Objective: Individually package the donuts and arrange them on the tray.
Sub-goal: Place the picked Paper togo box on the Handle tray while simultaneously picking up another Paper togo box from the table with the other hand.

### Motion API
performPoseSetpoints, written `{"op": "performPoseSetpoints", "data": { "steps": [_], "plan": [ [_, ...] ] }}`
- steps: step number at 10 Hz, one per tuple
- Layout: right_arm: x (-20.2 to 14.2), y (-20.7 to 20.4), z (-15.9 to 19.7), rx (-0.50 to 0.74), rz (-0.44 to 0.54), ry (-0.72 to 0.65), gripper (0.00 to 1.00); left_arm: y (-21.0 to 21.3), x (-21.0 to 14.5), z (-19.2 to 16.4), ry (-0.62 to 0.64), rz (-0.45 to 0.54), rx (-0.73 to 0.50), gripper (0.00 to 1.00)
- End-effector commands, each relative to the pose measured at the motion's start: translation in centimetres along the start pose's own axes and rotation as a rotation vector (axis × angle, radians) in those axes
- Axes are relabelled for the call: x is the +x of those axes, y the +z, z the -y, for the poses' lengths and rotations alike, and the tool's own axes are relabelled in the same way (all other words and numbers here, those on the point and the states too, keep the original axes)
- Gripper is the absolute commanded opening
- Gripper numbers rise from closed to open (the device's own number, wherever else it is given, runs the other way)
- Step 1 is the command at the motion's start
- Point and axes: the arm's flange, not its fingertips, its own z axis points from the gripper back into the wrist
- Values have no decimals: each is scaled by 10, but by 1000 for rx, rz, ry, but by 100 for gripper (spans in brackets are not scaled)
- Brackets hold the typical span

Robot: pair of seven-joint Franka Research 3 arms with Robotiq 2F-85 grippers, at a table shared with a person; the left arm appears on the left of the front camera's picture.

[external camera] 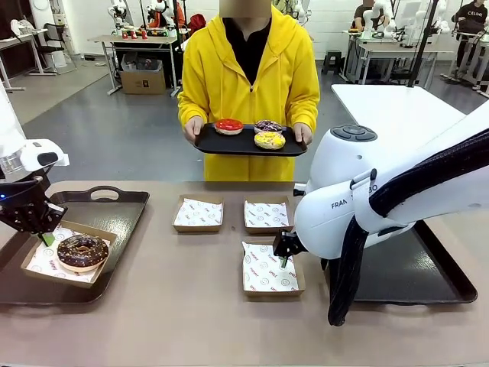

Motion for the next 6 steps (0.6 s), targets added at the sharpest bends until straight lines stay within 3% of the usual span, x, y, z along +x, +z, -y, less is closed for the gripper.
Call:
{"op": "performPoseSetpoints", "data": {
  "steps": [1,6],
  "plan": [
    [3,-8,-14,-34,-15,-18,100,-8,1,-4,14,12,35,1],
    [10,-14,-18,-38,-36,-20,100,-33,9,-8,-1,-30,28,1]
  ]
}}
